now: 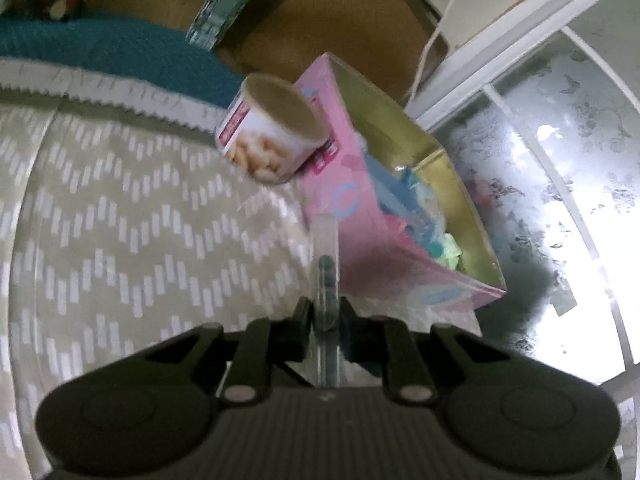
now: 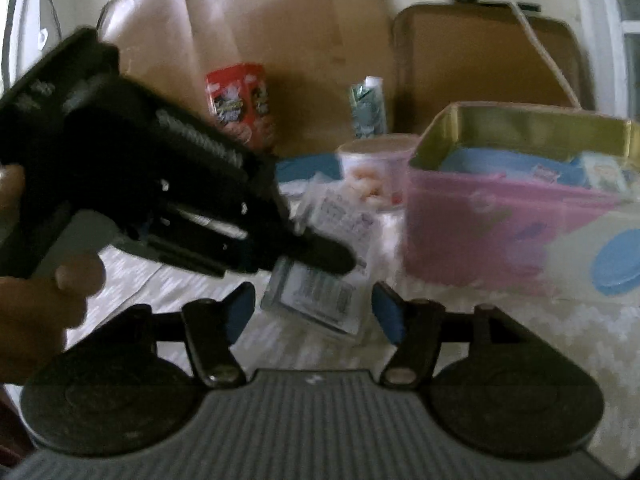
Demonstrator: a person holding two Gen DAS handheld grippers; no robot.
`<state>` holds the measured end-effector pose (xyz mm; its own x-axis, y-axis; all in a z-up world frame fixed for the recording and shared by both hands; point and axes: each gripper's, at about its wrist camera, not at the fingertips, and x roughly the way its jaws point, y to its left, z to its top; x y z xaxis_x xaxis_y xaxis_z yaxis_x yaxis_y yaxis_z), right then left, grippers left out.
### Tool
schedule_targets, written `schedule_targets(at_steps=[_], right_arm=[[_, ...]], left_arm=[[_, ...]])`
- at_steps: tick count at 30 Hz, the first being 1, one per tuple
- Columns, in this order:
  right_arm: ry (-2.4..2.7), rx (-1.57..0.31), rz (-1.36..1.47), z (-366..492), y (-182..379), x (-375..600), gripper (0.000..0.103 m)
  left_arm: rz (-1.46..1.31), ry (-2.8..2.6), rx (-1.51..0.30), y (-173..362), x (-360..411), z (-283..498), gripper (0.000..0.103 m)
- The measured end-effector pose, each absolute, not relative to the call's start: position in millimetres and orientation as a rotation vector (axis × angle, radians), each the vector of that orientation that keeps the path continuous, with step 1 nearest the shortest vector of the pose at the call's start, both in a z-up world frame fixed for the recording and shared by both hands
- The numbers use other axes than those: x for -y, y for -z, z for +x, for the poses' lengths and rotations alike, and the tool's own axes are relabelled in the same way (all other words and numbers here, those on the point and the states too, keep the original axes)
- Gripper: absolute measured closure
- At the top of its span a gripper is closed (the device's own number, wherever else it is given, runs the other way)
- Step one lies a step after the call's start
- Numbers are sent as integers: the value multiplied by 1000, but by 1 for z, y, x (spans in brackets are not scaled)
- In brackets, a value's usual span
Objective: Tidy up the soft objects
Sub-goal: 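Lower the card pack into the pink tin and open the left gripper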
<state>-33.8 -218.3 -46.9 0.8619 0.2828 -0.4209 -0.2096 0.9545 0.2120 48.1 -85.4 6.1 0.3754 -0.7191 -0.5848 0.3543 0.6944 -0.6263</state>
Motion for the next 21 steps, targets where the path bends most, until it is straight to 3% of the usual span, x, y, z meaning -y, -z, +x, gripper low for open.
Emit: schedule_targets(at_steps=[10, 19, 21], right_arm=[[-159, -225, 160, -58, -2, 246, 45], [2, -264, 180, -9, -14, 336, 49], [12, -309, 197, 7, -12, 352, 56]], left_arm=[[-285, 862, -796, -85, 148, 45, 89], [-126, 874, -811, -77, 272, 102, 85], [-96, 847, -833, -66, 293, 117, 84]])
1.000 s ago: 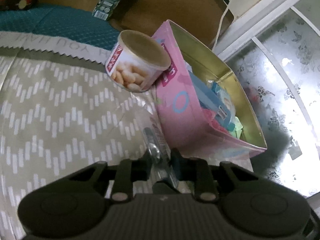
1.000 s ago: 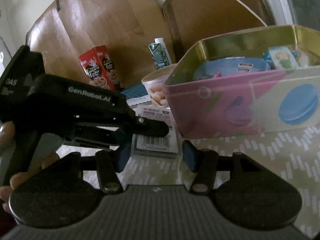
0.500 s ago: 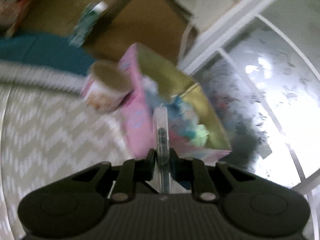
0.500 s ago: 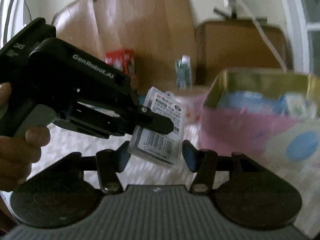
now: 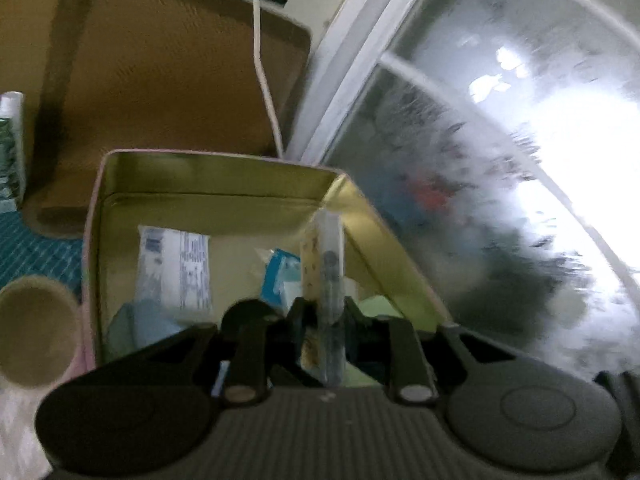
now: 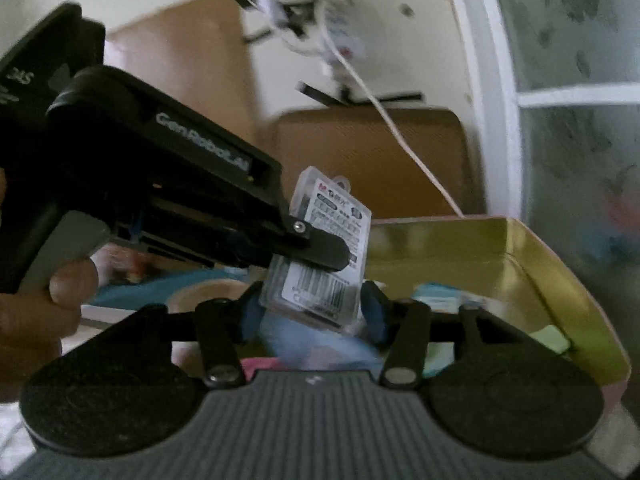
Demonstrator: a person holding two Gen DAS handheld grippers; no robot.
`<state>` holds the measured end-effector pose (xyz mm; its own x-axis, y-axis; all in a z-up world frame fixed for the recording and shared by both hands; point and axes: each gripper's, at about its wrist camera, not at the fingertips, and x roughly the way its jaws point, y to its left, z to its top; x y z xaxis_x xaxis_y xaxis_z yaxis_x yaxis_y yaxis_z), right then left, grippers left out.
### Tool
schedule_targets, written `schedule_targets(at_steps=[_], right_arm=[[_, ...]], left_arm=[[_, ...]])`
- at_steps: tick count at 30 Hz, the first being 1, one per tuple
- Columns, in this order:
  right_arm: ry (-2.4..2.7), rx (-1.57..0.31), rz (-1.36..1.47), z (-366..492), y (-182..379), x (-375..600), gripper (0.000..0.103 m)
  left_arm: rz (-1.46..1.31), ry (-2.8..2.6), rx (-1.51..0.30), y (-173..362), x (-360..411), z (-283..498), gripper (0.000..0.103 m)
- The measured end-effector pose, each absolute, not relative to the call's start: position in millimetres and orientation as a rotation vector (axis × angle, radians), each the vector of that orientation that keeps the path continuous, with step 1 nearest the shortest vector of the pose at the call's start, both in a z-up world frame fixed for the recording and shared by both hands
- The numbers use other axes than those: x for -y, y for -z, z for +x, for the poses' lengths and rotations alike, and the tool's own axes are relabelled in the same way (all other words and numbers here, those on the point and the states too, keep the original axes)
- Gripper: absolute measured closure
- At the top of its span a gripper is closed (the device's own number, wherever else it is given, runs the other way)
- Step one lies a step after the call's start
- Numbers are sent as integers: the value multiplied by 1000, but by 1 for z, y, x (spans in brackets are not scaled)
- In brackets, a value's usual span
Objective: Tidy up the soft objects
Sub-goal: 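Lower the card pack into the pink tin and open the left gripper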
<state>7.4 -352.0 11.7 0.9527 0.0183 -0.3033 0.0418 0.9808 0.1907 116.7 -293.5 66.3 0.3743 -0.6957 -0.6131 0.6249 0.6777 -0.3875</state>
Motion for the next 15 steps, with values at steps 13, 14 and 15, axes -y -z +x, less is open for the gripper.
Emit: schedule_targets(at_steps=[13, 14, 15], right_arm=[[77, -290, 340, 4, 6, 381, 59], [74, -283, 363, -1, 7, 380, 59], [72, -277, 384, -7, 7, 379, 59]], left_arm=[[98, 595, -796, -57, 305, 134, 53], [111, 585, -784, -59, 304, 131, 52], [128, 575, -769, -61, 302, 125, 51]])
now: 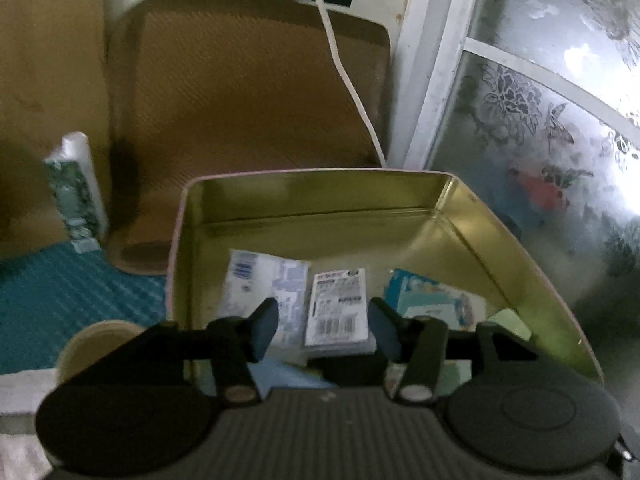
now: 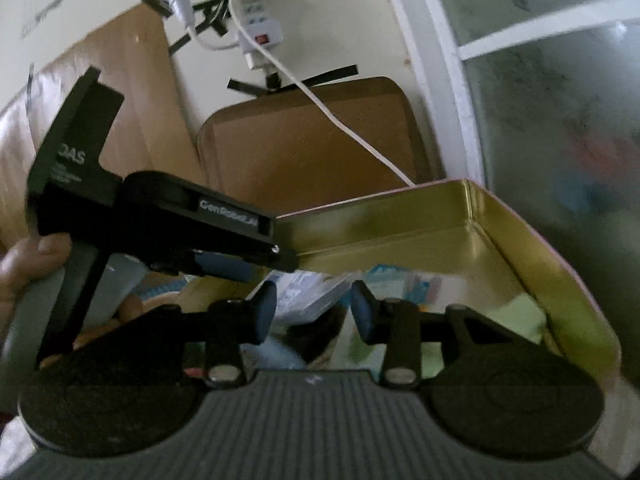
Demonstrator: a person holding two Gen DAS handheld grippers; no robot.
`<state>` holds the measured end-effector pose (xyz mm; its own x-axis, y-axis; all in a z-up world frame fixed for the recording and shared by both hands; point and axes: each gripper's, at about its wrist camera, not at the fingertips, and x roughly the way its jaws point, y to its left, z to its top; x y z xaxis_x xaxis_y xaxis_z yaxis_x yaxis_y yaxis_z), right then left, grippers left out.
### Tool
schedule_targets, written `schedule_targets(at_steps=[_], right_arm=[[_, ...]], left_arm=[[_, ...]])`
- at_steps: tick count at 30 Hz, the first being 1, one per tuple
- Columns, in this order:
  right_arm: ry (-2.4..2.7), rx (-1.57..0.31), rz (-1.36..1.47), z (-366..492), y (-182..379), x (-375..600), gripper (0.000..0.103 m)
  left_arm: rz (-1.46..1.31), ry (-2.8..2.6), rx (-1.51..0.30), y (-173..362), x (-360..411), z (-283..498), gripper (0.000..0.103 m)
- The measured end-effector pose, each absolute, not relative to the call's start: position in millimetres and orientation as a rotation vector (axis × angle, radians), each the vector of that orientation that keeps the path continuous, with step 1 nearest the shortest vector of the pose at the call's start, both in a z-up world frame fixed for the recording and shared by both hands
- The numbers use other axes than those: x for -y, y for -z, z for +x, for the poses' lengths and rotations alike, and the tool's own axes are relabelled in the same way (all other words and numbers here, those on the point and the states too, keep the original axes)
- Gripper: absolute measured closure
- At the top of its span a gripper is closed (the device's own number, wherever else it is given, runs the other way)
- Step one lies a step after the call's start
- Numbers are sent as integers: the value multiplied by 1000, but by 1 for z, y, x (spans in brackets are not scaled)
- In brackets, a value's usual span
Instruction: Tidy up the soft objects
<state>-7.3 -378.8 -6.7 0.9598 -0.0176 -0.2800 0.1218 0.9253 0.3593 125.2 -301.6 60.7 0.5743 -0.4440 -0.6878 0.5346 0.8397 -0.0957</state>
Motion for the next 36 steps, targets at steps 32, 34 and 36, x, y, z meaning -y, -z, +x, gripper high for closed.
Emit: schedule_targets(at_steps=[32, 34, 36], right_arm=[[91, -237, 576, -129, -13, 291, 40], [84, -238, 567, -133, -16, 285, 39], [77, -239, 557, -136, -17, 280, 38]], left_arm=[[282, 387, -552, -63, 163, -62, 0], [269, 386, -554, -62, 158, -67, 0], [261, 381, -552, -61, 154, -72, 0]])
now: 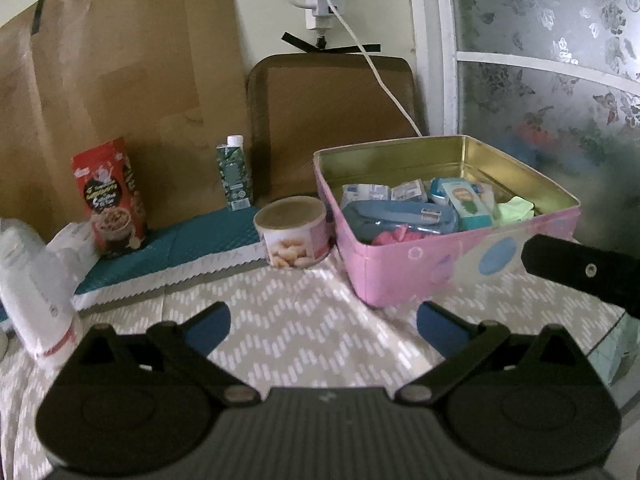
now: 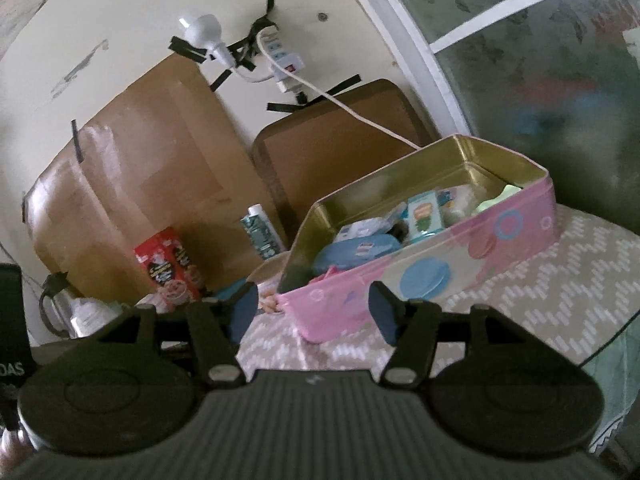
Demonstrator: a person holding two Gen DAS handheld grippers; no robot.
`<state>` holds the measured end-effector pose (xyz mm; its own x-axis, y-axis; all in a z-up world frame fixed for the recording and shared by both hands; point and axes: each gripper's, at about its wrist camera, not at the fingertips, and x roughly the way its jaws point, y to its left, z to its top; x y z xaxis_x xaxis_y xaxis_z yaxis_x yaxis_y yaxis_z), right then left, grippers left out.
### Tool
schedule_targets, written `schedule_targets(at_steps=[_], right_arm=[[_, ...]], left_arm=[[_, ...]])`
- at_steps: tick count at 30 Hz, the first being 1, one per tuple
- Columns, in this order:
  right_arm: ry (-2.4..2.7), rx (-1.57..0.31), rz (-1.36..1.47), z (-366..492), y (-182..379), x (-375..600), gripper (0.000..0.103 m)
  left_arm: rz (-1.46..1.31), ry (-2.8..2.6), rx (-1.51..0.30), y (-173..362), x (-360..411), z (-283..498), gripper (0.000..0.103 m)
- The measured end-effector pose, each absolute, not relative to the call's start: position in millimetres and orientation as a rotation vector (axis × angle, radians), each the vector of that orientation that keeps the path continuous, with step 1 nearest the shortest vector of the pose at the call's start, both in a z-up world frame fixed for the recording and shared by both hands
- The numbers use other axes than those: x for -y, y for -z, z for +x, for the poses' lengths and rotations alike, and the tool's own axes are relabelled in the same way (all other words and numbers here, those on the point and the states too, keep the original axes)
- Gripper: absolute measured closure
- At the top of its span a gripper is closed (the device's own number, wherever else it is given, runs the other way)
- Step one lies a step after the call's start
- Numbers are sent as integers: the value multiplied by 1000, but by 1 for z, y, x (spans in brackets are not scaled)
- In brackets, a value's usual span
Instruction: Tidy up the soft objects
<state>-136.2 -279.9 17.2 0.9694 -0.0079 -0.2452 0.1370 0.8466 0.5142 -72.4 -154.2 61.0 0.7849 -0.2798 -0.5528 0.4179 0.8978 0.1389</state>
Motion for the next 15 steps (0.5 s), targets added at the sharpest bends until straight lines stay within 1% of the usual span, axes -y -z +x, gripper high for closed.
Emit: schedule_targets(at_steps=[2, 15], right_arm=[[72, -239, 554, -139, -18, 274, 34], [50, -246, 536, -146, -18, 254, 26]], left_arm=[[262, 372, -546, -59, 150, -77, 0], [225, 325, -580, -43, 125, -95, 0]])
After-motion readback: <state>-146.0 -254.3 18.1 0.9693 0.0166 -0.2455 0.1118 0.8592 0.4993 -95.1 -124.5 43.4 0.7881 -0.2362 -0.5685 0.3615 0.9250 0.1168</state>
